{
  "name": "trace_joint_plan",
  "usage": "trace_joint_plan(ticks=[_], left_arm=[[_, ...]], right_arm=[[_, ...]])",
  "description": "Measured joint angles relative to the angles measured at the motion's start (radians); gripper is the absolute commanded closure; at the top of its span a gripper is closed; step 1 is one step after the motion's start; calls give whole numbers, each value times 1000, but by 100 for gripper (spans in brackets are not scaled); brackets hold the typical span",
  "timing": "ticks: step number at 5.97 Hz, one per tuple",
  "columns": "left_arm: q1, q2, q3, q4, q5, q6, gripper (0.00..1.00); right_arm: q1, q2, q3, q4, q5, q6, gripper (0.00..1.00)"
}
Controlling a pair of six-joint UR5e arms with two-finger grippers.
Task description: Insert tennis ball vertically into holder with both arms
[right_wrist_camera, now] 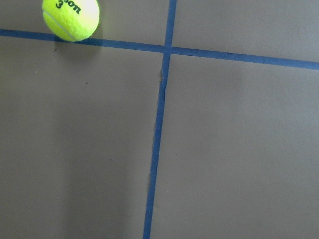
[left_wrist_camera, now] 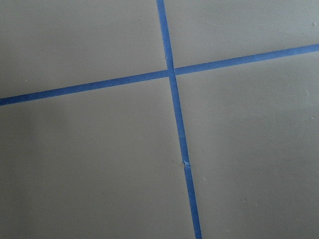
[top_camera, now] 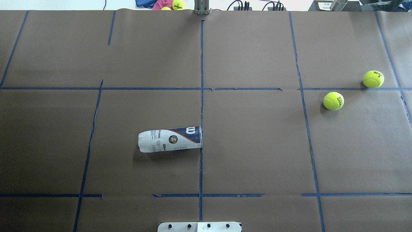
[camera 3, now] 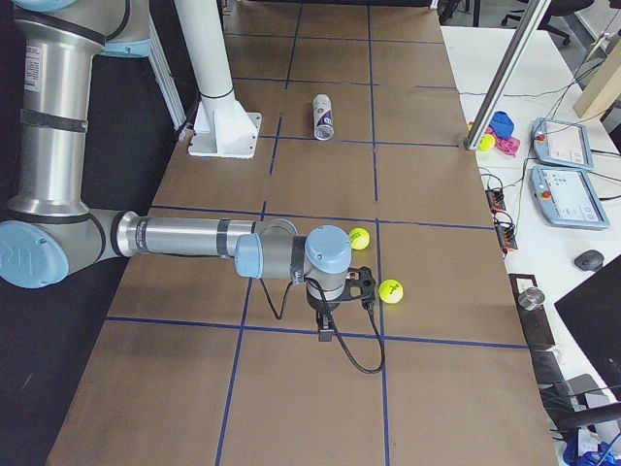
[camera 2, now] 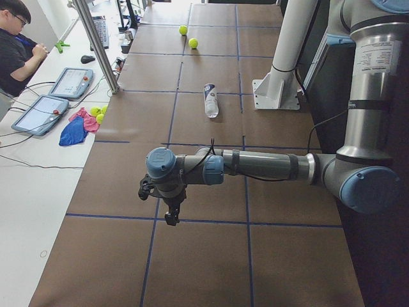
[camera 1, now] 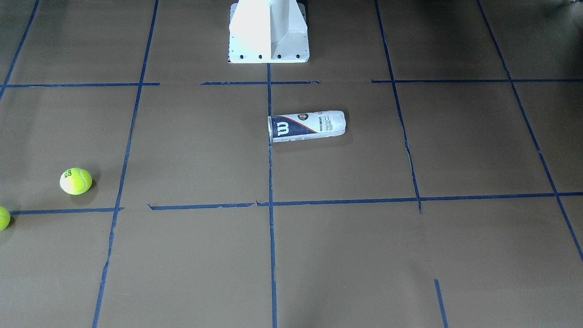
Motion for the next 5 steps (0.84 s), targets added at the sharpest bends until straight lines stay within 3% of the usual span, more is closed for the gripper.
trace_joint_plan(ticks=[3, 5], left_arm=[[2, 1, -1, 0, 1, 0, 0], [8, -62, -2, -57, -4, -8, 0]], right_arm=[[-3, 7, 3, 0, 3, 1, 0], [-14, 57, -5, 50, 8, 5, 0]])
